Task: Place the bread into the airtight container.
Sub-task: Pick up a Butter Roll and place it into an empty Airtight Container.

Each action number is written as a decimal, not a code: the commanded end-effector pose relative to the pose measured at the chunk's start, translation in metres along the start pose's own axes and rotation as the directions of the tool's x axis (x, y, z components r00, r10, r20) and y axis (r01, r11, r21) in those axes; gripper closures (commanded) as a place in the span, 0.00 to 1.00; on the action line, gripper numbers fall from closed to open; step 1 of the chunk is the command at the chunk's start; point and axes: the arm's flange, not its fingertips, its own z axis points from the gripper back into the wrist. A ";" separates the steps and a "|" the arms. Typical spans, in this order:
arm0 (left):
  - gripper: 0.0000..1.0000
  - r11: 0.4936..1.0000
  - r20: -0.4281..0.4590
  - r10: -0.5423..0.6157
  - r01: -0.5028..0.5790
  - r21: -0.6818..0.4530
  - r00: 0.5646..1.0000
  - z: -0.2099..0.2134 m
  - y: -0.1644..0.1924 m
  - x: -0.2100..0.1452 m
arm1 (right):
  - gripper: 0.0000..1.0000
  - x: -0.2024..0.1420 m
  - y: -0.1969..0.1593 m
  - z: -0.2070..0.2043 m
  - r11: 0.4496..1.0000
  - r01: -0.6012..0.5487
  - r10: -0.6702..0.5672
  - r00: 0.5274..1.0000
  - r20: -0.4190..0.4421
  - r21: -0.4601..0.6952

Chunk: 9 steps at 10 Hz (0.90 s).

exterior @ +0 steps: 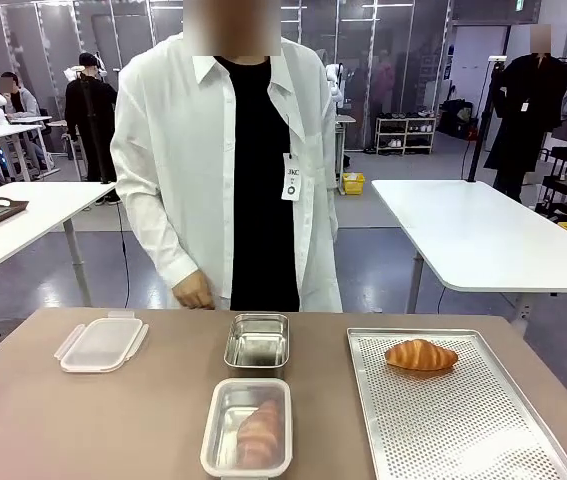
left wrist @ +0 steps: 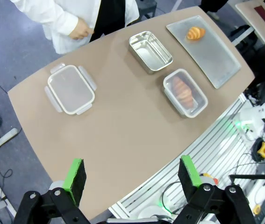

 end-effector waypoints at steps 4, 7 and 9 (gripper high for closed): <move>0.00 1.000 -0.001 -0.015 0.015 -0.008 1.000 0.001 -0.001 0.000 | 0.00 0.114 0.023 -0.123 0.976 -0.218 0.201 0.878 -0.435 0.011; 0.00 1.000 -0.001 -0.015 0.015 -0.008 1.000 0.001 -0.001 0.000 | 0.00 0.154 0.023 -0.210 0.915 -0.404 0.318 0.751 -0.579 -0.021; 0.00 1.000 -0.001 -0.015 0.015 -0.008 1.000 0.001 -0.001 0.000 | 0.00 0.155 0.011 -0.253 0.877 -0.479 0.364 0.718 -0.594 -0.041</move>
